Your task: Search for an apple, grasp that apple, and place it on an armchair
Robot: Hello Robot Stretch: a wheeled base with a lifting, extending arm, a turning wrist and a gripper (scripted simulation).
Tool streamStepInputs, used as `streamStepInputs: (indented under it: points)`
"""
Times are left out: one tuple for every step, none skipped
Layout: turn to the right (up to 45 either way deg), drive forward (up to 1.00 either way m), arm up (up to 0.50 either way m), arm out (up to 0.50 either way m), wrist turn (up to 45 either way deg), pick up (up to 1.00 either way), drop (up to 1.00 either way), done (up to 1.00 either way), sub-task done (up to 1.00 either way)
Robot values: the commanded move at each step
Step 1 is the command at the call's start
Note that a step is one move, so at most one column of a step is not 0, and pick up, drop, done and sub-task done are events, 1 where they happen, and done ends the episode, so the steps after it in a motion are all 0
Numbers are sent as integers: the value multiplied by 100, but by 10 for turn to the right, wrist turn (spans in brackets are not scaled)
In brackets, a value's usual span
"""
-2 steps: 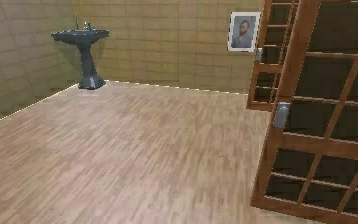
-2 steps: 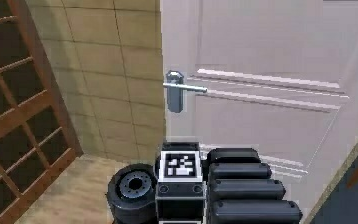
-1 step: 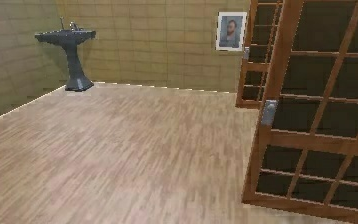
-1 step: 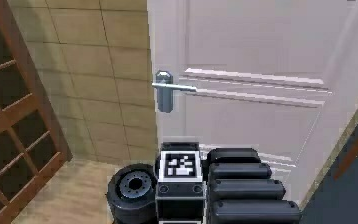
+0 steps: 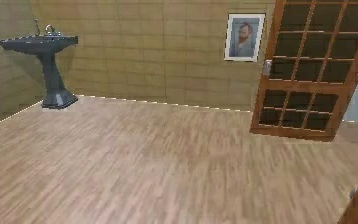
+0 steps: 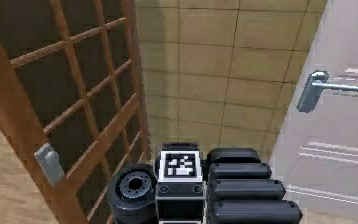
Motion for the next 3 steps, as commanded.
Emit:
streamStepInputs:
  points:
    - [390,0,0,0,0,0,0,0,0]
    - [0,5,0,0,0,0,0,0,0]
    - [-450,0,0,0,0,0,0,0,0]
